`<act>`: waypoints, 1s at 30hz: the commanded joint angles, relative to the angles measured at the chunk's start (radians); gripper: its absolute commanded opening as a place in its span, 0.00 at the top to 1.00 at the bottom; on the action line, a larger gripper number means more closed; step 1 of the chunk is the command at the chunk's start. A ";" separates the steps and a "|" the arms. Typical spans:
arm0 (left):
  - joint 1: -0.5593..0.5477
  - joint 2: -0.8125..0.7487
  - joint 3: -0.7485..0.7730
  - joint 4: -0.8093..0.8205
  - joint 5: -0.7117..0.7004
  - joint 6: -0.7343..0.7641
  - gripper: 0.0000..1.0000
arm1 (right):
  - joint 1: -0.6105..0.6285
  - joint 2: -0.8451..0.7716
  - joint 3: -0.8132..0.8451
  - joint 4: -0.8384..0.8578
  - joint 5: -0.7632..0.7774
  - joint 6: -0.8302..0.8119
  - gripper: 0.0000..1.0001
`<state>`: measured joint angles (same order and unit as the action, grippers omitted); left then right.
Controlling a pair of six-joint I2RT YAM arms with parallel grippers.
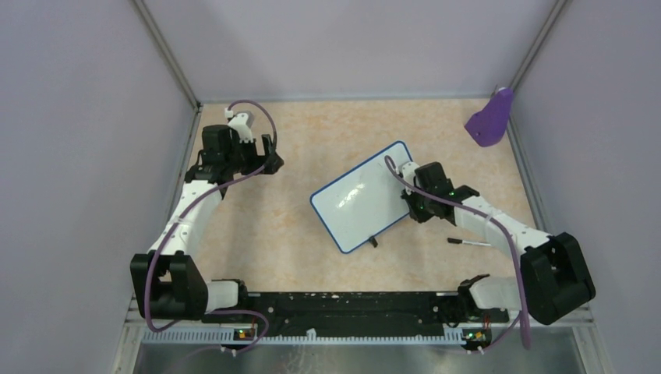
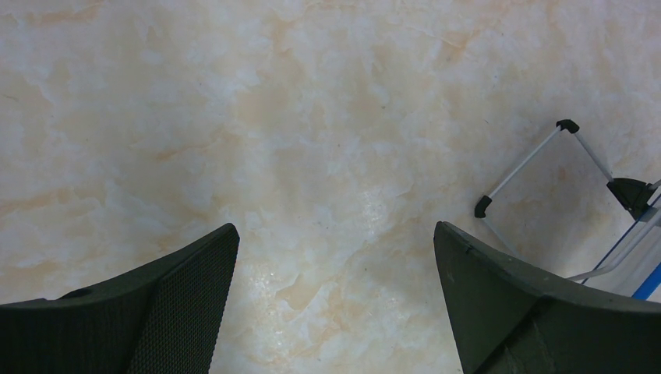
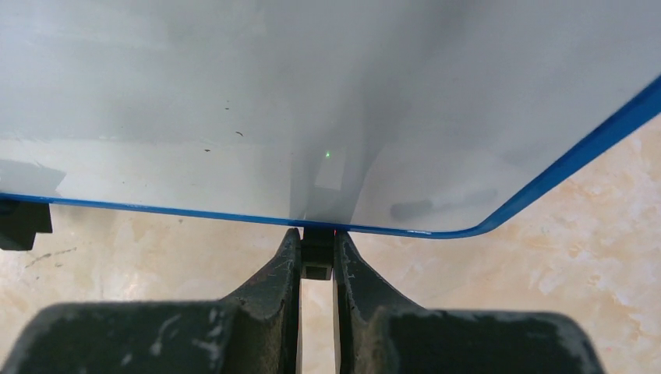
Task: Write a sentence on the whiteboard
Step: Adjust the whiteboard at the center of the board.
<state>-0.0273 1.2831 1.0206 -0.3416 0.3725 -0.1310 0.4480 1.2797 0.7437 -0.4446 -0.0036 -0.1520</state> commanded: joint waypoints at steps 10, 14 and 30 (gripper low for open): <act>0.005 -0.012 0.012 0.038 0.010 0.006 0.01 | 0.076 0.032 0.093 -0.053 -0.032 0.086 1.00; 0.004 -0.012 0.015 0.036 0.004 0.008 0.01 | 0.080 0.032 0.095 -0.055 -0.041 0.087 1.00; 0.004 -0.002 0.016 0.041 0.015 0.011 0.01 | 0.080 0.029 0.135 -0.211 -0.239 -0.141 0.59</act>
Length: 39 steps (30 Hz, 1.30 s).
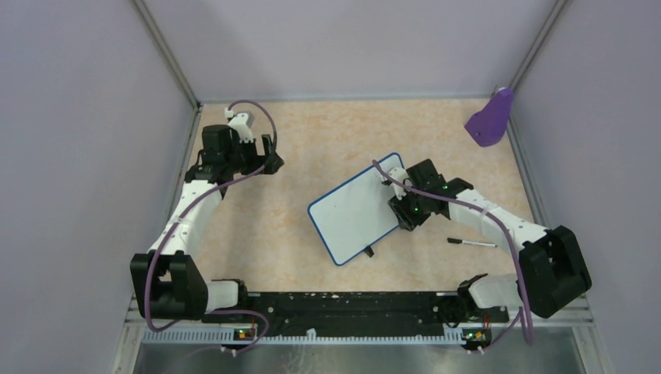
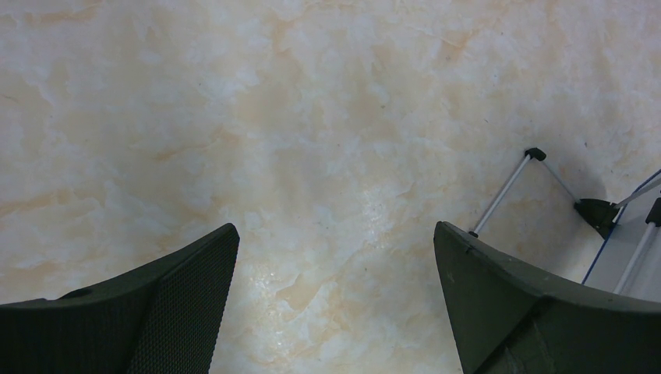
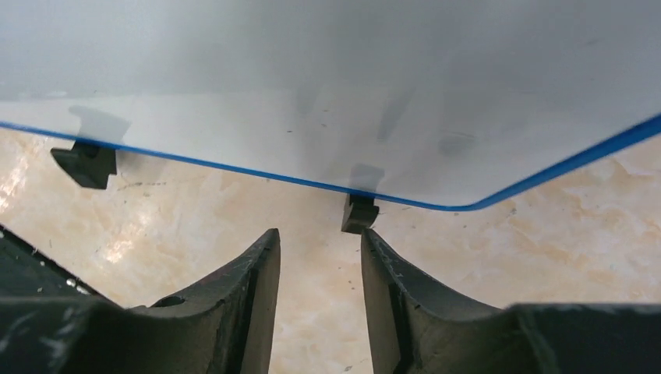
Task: Write a sentence on the whiteboard
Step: Adjust the whiteboard at the center of the board, then pick up the whiteboard marker from the corner of the board.
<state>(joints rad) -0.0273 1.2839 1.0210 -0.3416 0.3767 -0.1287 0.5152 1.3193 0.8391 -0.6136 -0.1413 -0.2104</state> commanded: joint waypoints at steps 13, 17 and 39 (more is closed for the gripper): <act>0.005 -0.032 0.025 0.014 0.117 0.118 0.01 | -0.143 -0.179 0.088 -0.212 -0.224 -0.370 0.26; 0.003 -0.037 0.037 -0.008 0.210 0.201 0.01 | -0.283 -0.208 0.088 -0.328 -0.207 -0.554 0.27; -0.004 -0.024 0.057 -0.099 0.405 0.302 0.01 | -0.427 -0.062 -0.131 -0.193 0.031 -1.005 0.51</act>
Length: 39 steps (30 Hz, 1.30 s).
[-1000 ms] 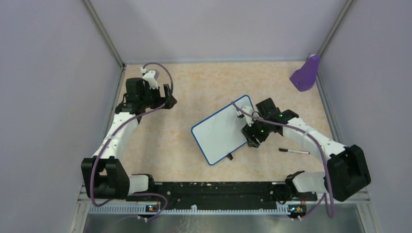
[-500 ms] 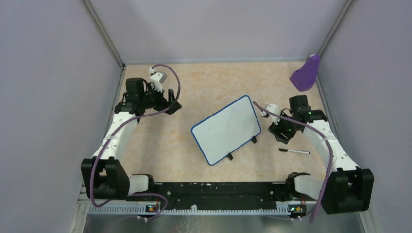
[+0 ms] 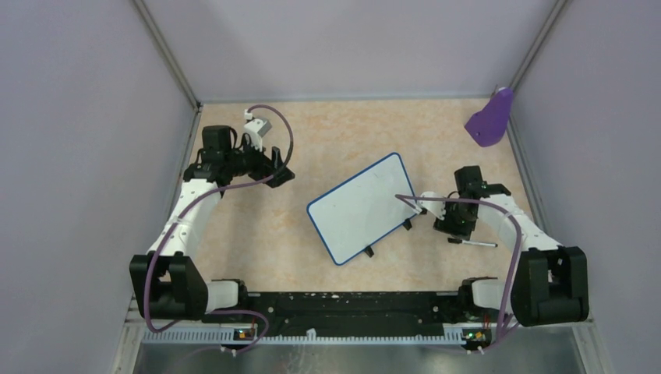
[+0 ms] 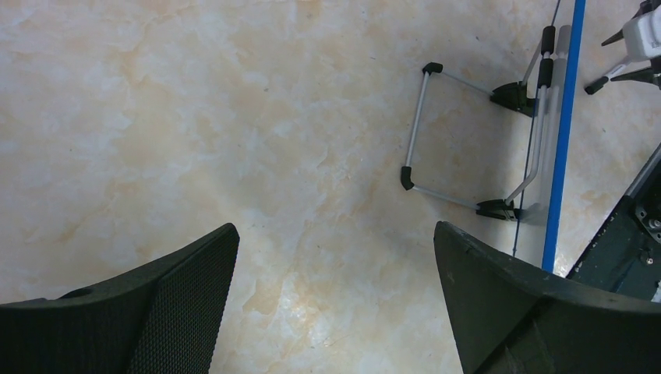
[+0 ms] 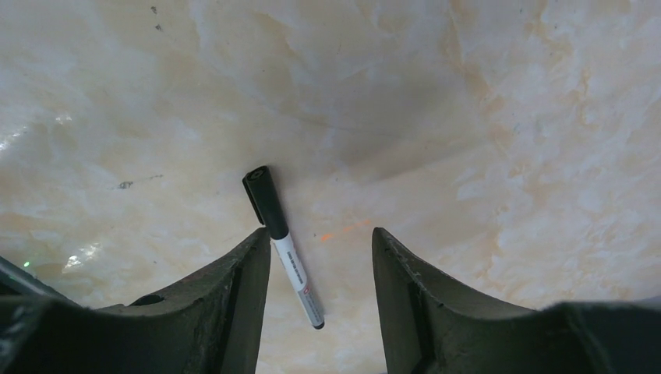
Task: Write a sentence on the whiteboard
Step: Pick up the whiteboard marker from the corner of the board, then pass from the right arm to the left
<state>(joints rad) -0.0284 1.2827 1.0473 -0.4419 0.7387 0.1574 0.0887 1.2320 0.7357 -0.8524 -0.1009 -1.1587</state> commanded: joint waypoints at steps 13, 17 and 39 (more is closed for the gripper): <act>-0.003 -0.026 0.024 0.003 0.061 0.014 0.01 | 0.000 0.079 -0.161 0.187 0.012 -0.086 0.65; -0.004 -0.026 0.035 0.003 0.069 0.008 0.01 | -0.001 0.079 -0.130 0.177 0.004 -0.073 0.82; -0.020 -0.008 0.372 -0.084 0.307 -0.056 0.01 | 0.079 0.179 0.796 -0.250 -0.512 0.425 1.00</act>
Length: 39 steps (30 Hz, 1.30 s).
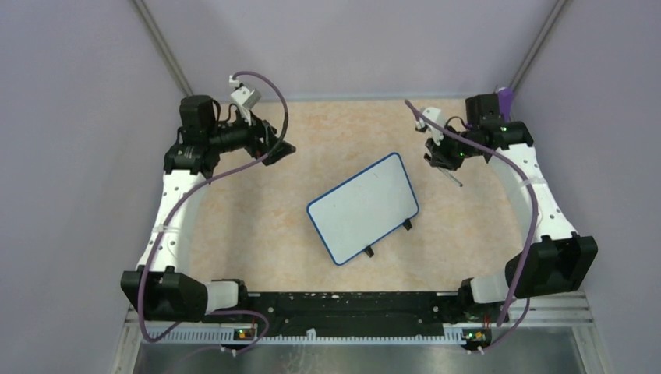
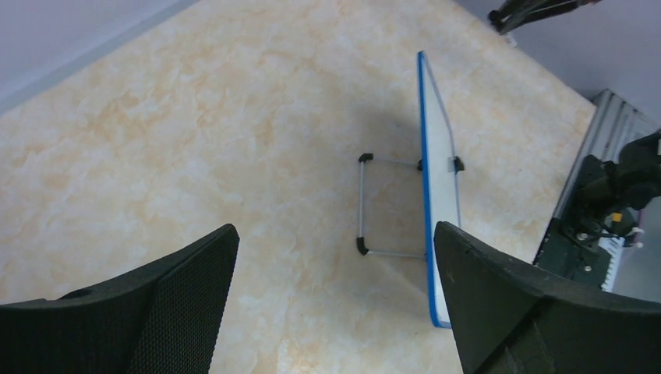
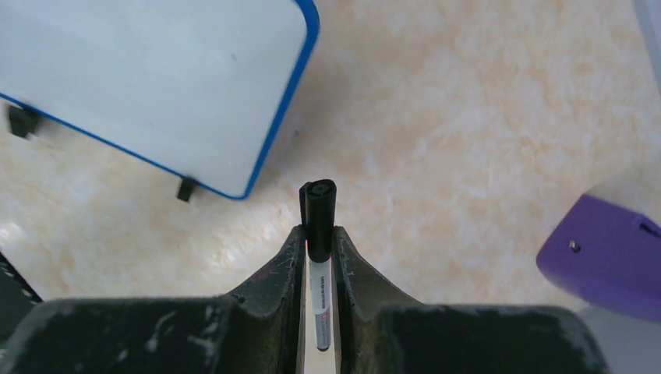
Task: Write a sentence on the whiteboard
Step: Pass from the right arm to the left
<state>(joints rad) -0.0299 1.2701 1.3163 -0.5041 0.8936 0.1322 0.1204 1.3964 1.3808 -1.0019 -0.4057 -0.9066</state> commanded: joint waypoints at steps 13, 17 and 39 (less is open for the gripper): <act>-0.299 0.050 0.182 0.090 0.293 -0.086 0.07 | 0.377 -0.025 0.302 -0.027 -0.418 0.424 1.00; -0.370 0.066 0.261 -0.122 0.300 0.211 0.08 | 0.407 -0.015 0.258 -0.028 -0.528 0.469 1.00; -0.908 -0.068 0.231 -0.526 -0.344 1.193 0.35 | 0.507 0.025 0.069 0.103 -0.831 0.677 1.00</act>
<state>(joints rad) -0.8768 1.2285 1.5879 -1.0691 0.6693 1.2362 0.6075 1.4109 1.4521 -0.9478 -1.1606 -0.2577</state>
